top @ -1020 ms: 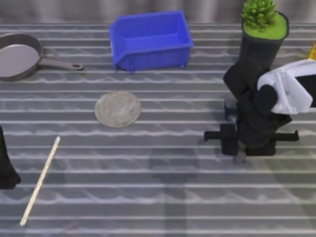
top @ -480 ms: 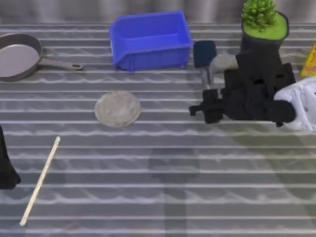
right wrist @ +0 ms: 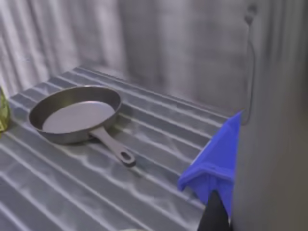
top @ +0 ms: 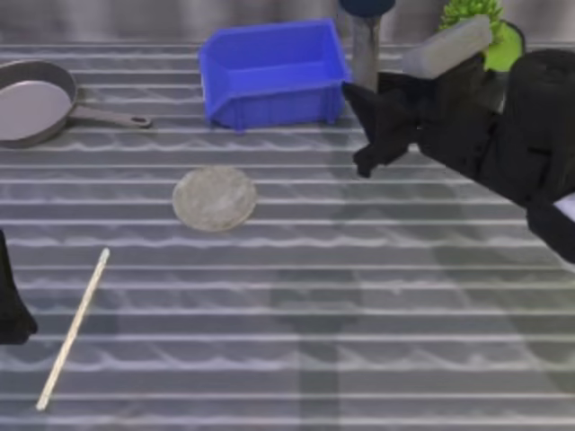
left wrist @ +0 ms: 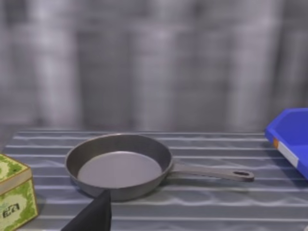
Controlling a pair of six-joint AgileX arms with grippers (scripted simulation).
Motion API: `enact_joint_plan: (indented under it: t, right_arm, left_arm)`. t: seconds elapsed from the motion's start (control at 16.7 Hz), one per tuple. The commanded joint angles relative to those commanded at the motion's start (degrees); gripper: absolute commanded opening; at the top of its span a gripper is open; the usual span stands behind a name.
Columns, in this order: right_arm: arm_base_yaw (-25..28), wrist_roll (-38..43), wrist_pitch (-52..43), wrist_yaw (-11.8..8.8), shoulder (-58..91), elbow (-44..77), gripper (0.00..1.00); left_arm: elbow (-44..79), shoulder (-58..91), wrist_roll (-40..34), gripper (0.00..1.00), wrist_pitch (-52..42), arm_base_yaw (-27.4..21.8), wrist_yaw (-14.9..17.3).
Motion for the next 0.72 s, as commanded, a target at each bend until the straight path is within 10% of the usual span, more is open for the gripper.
enact_joint_plan:
  t: [0.3,0.72]
  right_arm:
    - [-0.2,-3.3,7.7,-2.3,-3.7,-2.3,0.0]
    - [1.8,-3.2,7.8,-0.4,-3.6,-2.3,0.0]
  left_arm:
    - [0.0,0.0,0.0,1.0,0.0,0.0,0.0]
    - [0.0,0.0,0.0,1.0,0.0,0.0,0.0]
